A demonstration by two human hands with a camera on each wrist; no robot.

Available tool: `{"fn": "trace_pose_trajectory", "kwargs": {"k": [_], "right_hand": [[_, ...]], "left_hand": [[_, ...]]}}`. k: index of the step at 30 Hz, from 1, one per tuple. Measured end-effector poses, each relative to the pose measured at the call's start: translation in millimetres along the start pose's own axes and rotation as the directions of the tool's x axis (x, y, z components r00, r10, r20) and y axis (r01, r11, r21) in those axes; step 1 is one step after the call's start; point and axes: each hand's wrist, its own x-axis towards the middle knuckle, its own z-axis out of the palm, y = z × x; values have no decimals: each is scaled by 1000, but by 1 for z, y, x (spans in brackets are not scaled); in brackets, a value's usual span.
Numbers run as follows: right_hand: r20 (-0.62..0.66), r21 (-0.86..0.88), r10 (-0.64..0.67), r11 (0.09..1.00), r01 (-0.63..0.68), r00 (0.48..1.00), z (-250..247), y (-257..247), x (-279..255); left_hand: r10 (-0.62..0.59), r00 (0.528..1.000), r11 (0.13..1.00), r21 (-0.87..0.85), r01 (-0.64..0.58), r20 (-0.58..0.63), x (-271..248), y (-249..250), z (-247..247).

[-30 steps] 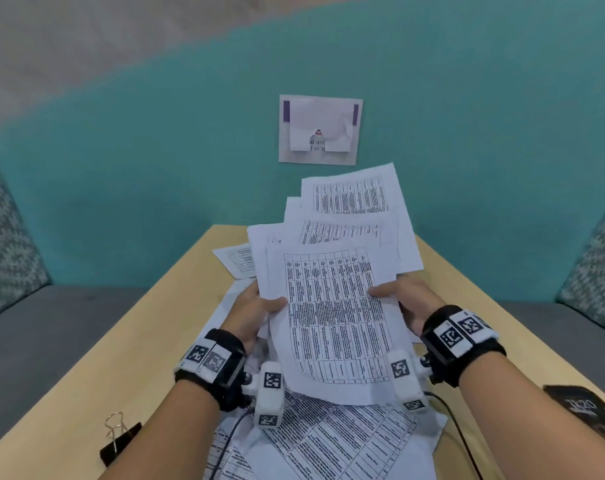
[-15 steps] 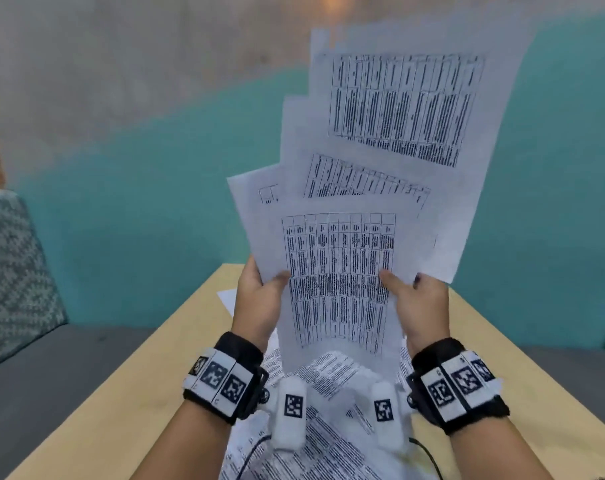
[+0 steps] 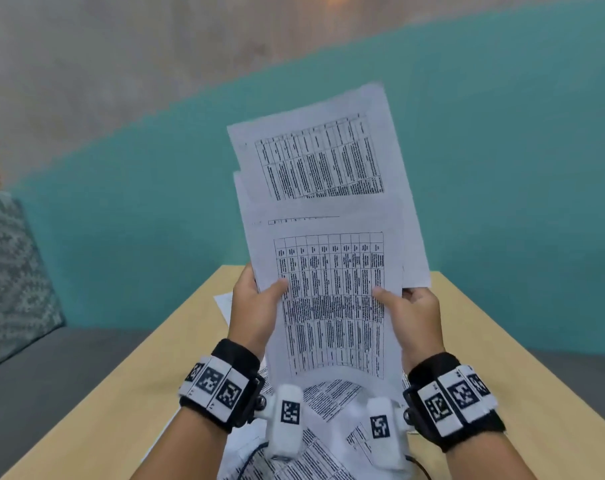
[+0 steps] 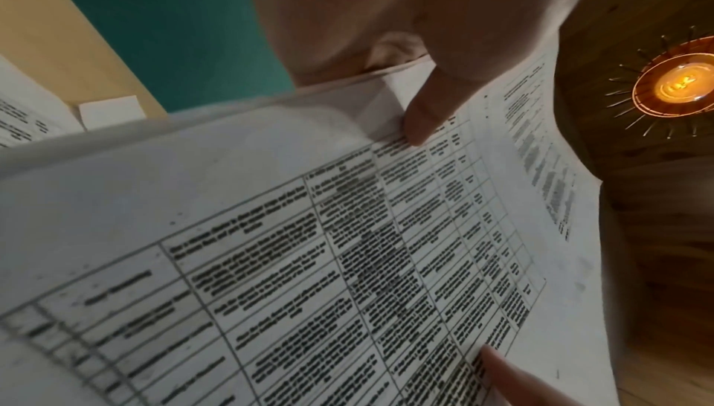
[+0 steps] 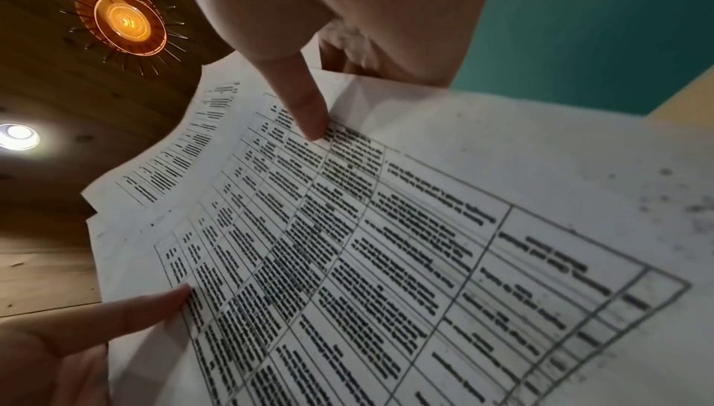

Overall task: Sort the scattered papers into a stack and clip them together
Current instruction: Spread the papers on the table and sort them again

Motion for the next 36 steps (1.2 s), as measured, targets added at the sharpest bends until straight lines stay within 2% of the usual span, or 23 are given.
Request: {"fn": "trace_pose_trajectory", "kwargs": {"k": [6,11,14,18,22,25,30,32,34,36], "right_hand": [[1,14,42,999,-42,999,-6,9,2],[3,17,32,999,-32,999,-7,12,6],[77,-45,68,997,-65,995,-13,13,8],[157,-80,164,985,-153,974,-23,10,8],[189,101,226,964,-248,956,-24,1,8],[265,275,308,884,-377,914,-15,-1,1],[418,370,409,739,-563,811,9,1,-13],[371,342,433,759,-555,821,13,5,-14],[317,343,414,789,-510,853,6,16,-5],[311,347,408,792,-502,858,2,14,-4]], "left_hand": [[-49,998,997,60,48,26,2,-7,-4],[-12,1000,997,78,10,17,2,-4,-2],[-6,999,999,42,8,-31,4,2,-7],[-44,988,996,-89,31,-148,11,10,-18],[-92,965,976,-214,38,-247,18,18,-25],[-127,951,952,-305,36,-282,16,25,-23],[-138,971,912,-408,47,-196,-1,34,-4],[-140,981,906,-418,73,-132,-6,36,2],[-139,987,911,-402,98,-74,-7,36,3],[-154,987,913,-388,127,-39,-6,36,0]]}}
